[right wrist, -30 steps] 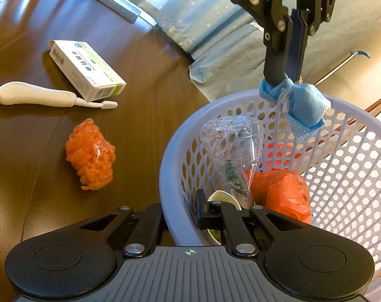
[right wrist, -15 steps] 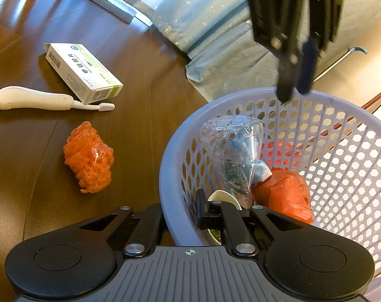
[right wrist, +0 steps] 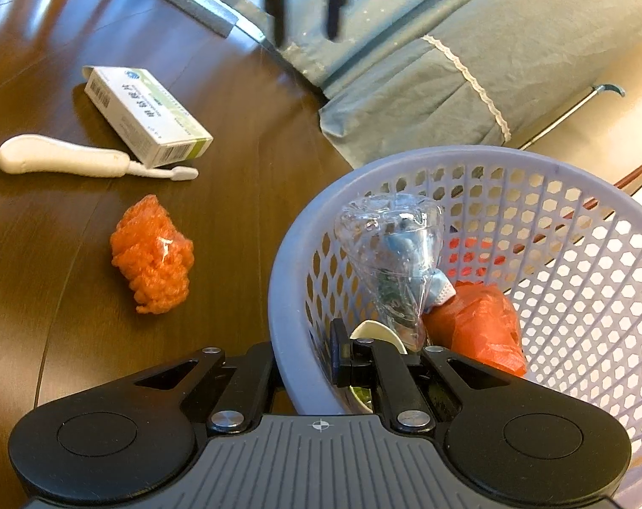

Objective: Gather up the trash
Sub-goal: 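Reach the left tool to the white medicine box and grasp it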

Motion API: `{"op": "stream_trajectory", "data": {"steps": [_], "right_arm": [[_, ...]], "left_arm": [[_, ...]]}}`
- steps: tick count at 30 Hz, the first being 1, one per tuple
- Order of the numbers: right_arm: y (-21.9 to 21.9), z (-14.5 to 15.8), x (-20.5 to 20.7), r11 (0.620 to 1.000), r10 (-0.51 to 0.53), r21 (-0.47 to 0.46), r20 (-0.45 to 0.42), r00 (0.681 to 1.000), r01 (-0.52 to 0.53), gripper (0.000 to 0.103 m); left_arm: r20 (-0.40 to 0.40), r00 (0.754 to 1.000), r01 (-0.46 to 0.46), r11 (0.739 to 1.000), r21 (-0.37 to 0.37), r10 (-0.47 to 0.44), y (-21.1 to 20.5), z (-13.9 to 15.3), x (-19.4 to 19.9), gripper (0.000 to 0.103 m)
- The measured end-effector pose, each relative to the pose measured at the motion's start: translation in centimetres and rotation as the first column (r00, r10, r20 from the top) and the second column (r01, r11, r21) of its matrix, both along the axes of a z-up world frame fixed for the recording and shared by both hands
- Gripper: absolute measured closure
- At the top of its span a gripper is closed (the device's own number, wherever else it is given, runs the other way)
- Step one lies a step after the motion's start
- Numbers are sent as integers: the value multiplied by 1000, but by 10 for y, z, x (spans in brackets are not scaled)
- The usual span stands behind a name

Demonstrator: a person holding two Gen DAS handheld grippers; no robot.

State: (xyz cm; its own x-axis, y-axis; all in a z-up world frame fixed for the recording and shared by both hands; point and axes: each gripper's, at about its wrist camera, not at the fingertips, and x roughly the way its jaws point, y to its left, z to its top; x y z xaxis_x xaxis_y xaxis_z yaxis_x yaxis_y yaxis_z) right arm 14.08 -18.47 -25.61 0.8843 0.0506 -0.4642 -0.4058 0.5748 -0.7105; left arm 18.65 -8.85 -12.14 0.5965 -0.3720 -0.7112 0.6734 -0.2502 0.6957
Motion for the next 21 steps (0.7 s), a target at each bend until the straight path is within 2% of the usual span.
{"op": "stream_trajectory", "data": {"steps": [4,14,19,21], "right_arm": [[-6,-2,-3,1000,-2,-19,-5,1000,2,99],[-21,1,-15,998,-30,-48,-2,1000,30,100],[-32,2,-25,996,-62,-60,-8,998,61,100],[-37,3,-29,995,-77,-68,-11,997,76,101]], "left_arm": [[-30,998,-56,998,21,57,26,-17,-1,70],[-104,986,-133,991,13,133,33,-40,-5,70],[-133,980,-144,989,21,145,34,-49,-15,66],[-144,978,-150,988,26,152,34,-53,-17,60]]}}
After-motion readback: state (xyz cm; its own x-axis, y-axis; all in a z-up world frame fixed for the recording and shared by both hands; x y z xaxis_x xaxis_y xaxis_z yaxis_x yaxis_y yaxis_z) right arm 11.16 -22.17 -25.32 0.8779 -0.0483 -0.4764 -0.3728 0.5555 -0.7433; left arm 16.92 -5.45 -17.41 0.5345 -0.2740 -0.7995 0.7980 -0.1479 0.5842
